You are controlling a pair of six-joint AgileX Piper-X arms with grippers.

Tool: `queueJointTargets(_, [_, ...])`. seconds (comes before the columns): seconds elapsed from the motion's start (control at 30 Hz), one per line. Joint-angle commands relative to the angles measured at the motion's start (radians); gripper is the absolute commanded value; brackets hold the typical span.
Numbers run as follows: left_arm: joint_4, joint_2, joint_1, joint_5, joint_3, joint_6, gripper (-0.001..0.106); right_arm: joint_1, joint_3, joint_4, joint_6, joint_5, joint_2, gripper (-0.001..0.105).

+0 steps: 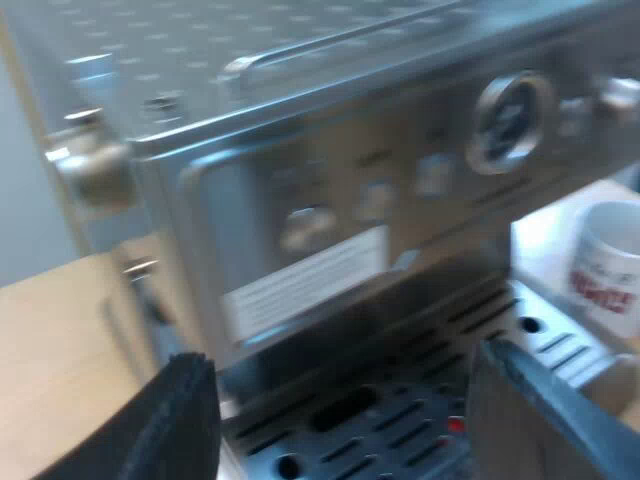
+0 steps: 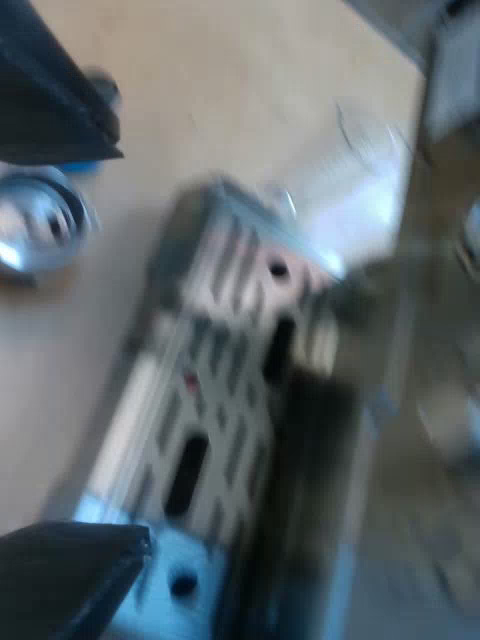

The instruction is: Grind coffee beans and then tamp

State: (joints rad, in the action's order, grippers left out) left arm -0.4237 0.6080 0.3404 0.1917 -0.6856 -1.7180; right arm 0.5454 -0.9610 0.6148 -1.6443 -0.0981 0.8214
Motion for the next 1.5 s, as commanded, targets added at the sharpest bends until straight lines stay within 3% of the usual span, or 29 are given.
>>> queueJointTargets(0.03, [-0.033, -0.007, -0.069, -0.016, -0.028, -0.012, 0.056, -0.073, -0.017, 0.021, -0.050, -0.019, -0.016, 0.074])
queueJointTargets(0.1, [-0.055, -0.007, -0.121, 0.004, -0.043, -0.012, 0.056, -0.126, -0.016, 0.023, -0.074, -0.019, -0.030, 0.074])
queueJointTargets(0.3, [-0.111, -0.010, -0.312, 0.153, -0.086, -0.005, 0.056, -0.275, -0.016, 0.061, -0.142, -0.019, -0.092, 0.074])
queueJointTargets(0.4, [-0.126, -0.035, -0.354, 0.149, -0.086, -0.005, 0.056, -0.362, -0.016, 0.087, -0.178, -0.041, -0.115, 0.074])
queueJointTargets(0.73, [-0.229, -0.210, -0.355, 0.149, -0.086, -0.005, 0.056, -0.645, -0.016, 0.132, -0.226, -0.226, -0.195, 0.074])
queueJointTargets(1.07, [-0.399, -0.426, -0.355, 0.149, -0.086, 0.002, 0.056, -0.644, -0.014, 0.229, -0.289, -0.228, -0.398, 0.074])
queueJointTargets(1.5, [-0.614, -0.664, -0.355, 0.149, -0.096, 0.017, 0.056, -0.644, -0.008, 0.391, -0.290, -0.228, -0.658, 0.074])
